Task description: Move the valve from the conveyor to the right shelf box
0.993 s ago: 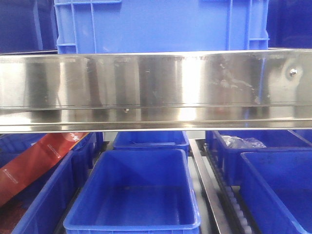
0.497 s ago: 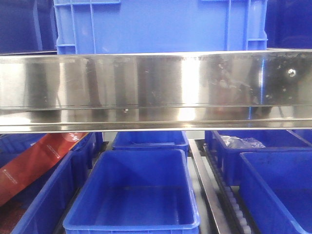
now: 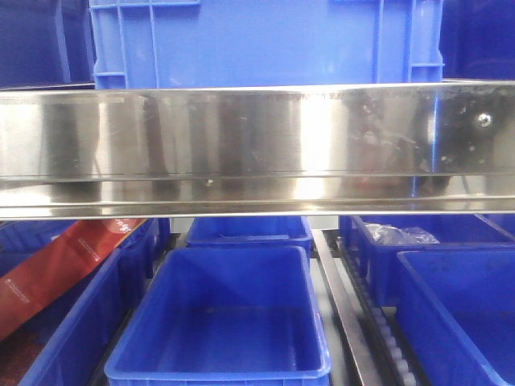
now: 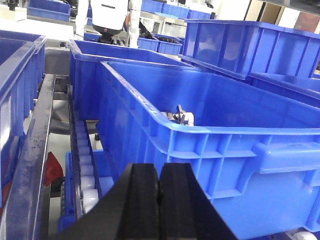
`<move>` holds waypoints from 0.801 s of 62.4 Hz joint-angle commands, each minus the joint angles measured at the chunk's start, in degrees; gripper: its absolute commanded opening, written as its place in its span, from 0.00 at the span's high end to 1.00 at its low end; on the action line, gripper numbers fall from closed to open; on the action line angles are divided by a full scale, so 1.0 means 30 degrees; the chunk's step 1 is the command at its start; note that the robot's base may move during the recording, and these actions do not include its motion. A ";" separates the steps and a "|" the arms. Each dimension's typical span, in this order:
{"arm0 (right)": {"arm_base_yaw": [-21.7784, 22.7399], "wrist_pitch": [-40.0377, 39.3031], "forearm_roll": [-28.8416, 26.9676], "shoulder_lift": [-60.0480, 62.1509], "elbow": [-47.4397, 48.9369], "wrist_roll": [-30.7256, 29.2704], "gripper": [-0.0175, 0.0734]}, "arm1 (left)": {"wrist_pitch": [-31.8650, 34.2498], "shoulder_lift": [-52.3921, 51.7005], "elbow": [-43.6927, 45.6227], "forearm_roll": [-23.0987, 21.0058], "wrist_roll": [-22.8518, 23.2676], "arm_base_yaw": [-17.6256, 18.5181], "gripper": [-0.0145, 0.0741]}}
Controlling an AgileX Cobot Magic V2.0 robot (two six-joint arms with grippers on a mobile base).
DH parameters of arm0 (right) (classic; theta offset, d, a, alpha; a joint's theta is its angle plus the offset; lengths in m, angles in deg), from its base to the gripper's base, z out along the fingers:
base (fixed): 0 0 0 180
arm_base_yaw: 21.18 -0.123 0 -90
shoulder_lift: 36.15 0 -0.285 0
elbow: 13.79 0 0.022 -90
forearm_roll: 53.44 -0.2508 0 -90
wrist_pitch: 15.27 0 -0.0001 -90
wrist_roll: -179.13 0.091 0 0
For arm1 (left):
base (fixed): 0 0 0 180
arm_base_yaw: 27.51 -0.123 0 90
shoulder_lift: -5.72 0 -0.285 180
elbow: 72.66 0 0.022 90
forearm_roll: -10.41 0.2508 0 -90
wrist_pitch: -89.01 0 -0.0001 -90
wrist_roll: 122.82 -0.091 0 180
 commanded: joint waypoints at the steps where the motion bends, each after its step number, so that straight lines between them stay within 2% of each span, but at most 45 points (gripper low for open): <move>1: 0.0133 -0.0475 0.0077 0.0163 -0.0039 -0.0015 0.99 | 0.0345 -0.0047 -0.0013 0.0047 0.0096 -0.0098 0.96; 30: 0.0133 -0.0475 0.0077 0.0163 -0.0039 -0.0015 0.99 | 0.0345 -0.0052 -0.0013 0.0081 0.0096 -0.0098 0.96; 36: 0.0133 -0.0475 0.0077 0.0163 -0.0039 -0.0015 0.99 | 0.0345 -0.0559 -0.0281 0.1830 0.0096 -0.0585 0.96; 42: 0.0133 -0.0475 0.0077 0.0163 -0.0039 -0.0015 0.99 | 0.0935 -0.1918 -0.1331 0.4453 0.0096 -0.1431 0.96; 50: 0.0133 -0.0475 0.0077 0.0163 -0.0039 -0.0015 0.99 | 0.0986 -0.4276 -0.3632 0.5687 0.0096 -0.2640 0.96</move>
